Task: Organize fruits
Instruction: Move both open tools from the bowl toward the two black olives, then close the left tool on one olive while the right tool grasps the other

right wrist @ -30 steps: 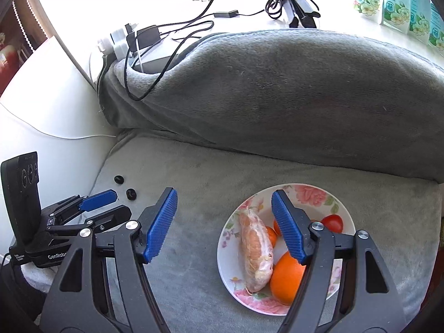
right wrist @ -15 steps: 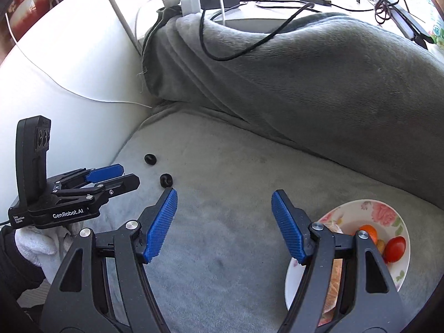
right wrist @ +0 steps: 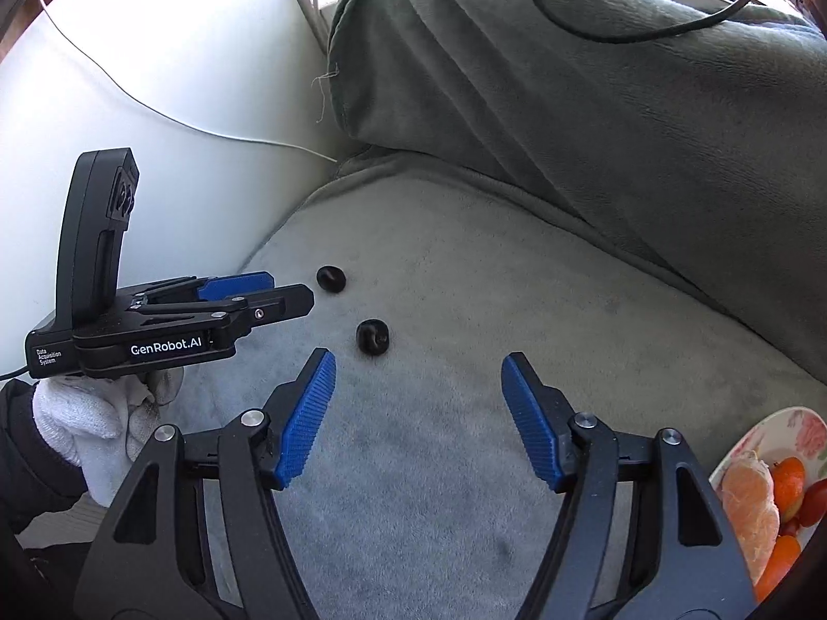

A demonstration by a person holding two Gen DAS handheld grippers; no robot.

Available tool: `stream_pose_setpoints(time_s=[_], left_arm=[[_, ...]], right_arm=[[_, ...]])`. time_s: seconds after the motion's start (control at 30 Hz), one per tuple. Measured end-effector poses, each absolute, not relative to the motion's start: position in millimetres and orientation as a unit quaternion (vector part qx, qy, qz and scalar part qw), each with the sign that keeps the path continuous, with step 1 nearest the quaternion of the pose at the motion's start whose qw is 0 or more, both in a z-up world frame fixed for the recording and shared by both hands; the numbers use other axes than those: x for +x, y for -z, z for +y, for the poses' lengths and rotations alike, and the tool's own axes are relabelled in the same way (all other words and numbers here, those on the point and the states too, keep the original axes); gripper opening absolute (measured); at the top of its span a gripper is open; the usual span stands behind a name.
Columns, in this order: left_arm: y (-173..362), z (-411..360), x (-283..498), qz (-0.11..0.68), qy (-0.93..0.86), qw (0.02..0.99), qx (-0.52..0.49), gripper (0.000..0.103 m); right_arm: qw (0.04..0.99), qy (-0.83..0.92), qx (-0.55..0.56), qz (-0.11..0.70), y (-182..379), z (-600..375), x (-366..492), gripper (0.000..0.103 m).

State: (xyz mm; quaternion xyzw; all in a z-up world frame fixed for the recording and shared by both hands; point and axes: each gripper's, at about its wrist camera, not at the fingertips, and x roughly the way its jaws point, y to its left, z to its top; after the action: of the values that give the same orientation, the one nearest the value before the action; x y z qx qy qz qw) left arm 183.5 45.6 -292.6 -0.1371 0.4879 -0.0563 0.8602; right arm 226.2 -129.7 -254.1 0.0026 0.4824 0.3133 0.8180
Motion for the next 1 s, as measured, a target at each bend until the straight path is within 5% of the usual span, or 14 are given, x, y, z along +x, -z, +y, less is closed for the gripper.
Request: stream_pose_setpoints(time_s=[0.23, 0.37, 1.0], left_arm=[[302, 53, 194, 0.487, 0.07, 0.86, -0.132, 0.052], [307, 53, 201, 0.489, 0.077, 0.859, -0.132, 0.044], [321, 54, 209, 0.498, 0.081, 0.854, -0.13, 0.035]], right_arm=[[0.809, -0.329, -0.003, 0.487, 270, -105, 230, 0.064], [0.8, -0.337, -0.009, 0.496, 280, -92, 232, 0.051], [0.789, -0.34, -0.053, 0.51, 304, -59, 242, 0.034]])
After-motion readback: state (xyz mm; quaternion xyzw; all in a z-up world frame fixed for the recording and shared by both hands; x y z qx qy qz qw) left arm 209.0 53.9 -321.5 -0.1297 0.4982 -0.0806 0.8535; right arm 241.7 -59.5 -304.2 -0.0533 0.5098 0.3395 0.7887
